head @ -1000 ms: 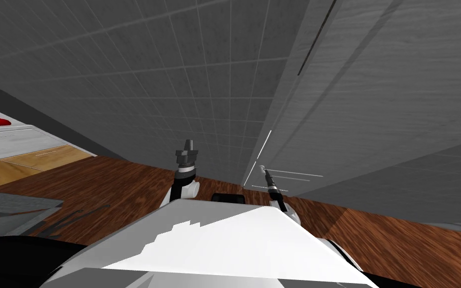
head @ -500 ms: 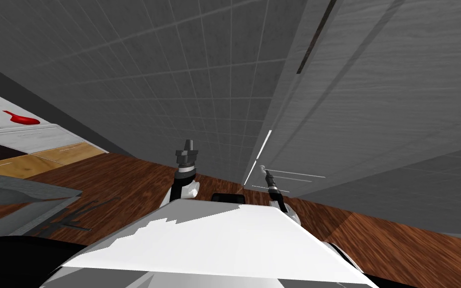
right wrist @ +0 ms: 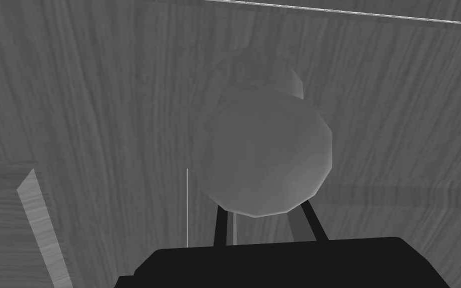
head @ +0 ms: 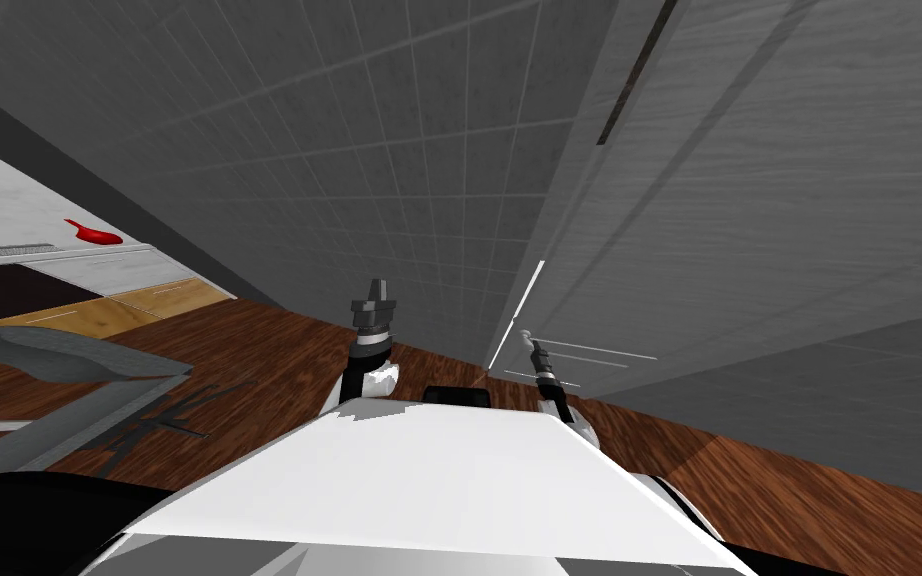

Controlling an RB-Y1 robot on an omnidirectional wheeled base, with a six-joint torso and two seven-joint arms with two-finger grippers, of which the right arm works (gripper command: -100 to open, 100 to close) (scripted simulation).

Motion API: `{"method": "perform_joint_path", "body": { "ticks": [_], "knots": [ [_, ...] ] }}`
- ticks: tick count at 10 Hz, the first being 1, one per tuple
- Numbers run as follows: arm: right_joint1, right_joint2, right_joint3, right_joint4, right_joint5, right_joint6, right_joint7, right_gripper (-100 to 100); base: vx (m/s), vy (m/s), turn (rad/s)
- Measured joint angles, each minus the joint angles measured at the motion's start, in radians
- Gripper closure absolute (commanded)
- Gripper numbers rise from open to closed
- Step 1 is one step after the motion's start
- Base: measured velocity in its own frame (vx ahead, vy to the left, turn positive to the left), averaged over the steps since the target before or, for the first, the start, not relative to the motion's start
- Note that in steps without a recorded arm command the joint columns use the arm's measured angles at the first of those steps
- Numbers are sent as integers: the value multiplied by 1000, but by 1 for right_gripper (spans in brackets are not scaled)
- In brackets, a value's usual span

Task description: Pull the door open

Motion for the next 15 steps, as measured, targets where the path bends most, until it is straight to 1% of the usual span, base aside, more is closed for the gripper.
{"method": "perform_joint_path", "body": {
  "ticks": [1,2,3,4,5,6,7,8,9,10,11,12,13,14,15],
  "knots": [
    [-14,0,3,24,-7,-12,-26,100,-31,-10,8],
    [-21,0,5,43,-9,-23,-40,100,-2,1,-13],
    [-16,2,5,37,-10,-18,-42,100,8,6,-4],
    [4,2,4,4,-11,0,-38,100,-2,5,-16],
    [-1,3,4,8,-11,1,-38,100,0,0,0],
    [2,4,3,-1,-11,5,-37,100,-35,-27,62],
    [6,6,5,-13,-21,13,-52,100,-82,-44,180],
    [12,5,7,-26,-38,23,-77,100,-68,-37,109],
    [21,4,9,-46,-46,36,-100,100,-64,-27,110],
    [2,3,14,-10,-57,23,-131,100,-44,-16,42],
    [5,3,16,-16,-64,25,-152,100,-44,-22,87],
    [18,6,16,-44,-77,44,-173,100,-45,-19,54],
    [15,6,18,-41,-83,46,-191,100,-67,-22,95],
    [-1,6,22,-9,-94,30,-219,100,-97,-34,170],
    [-8,7,24,3,-111,27,-248,100,-68,-29,54]
  ]
}}
